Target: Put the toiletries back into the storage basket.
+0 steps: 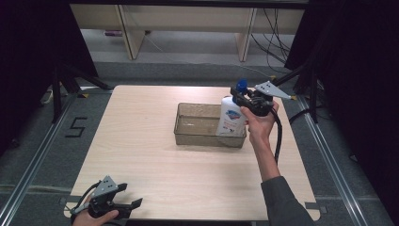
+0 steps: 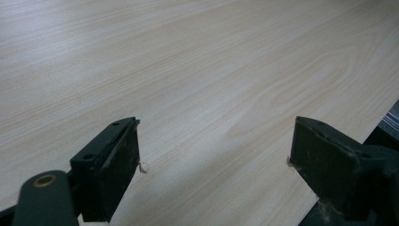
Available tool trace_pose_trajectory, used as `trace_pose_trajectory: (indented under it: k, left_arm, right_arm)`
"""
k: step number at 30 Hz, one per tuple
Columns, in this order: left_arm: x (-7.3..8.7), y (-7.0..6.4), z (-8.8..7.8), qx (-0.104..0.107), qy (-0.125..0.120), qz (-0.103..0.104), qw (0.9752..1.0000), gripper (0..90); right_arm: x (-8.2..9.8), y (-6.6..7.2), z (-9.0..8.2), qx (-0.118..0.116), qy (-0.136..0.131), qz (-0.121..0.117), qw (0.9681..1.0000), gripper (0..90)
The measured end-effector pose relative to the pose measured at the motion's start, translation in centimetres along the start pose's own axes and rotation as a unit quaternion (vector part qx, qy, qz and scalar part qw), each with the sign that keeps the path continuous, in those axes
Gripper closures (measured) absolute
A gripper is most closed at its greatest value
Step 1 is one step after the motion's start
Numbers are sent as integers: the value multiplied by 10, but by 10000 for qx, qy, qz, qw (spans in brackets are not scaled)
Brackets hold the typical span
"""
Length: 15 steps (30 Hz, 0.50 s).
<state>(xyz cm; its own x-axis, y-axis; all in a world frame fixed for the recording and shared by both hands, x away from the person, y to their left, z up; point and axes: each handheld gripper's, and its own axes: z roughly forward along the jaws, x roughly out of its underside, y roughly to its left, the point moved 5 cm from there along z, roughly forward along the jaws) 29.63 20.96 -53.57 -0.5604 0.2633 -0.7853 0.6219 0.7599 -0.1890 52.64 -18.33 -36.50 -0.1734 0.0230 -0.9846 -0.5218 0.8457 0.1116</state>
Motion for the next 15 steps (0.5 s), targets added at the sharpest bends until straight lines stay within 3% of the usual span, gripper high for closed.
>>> trace_pose_trajectory:
  k: [6,8,9,15]
  left_arm:
    - [0,0,0,-2,2,-2,10000,157]
    - [0,0,0,-2,-5,-1,10000,157]
    - [0,0,0,1,-21,-15,10000,157]
    - [0,0,0,-11,12,-19,10000,157]
  right_arm:
    - [1,2,-1,19,5,-194,9998,657]
    - [2,6,-2,-6,-4,-115,9999,656]
    - [1,5,-2,8,-35,-236,9997,657]
    - [4,9,-5,3,-20,-198,9998,656]
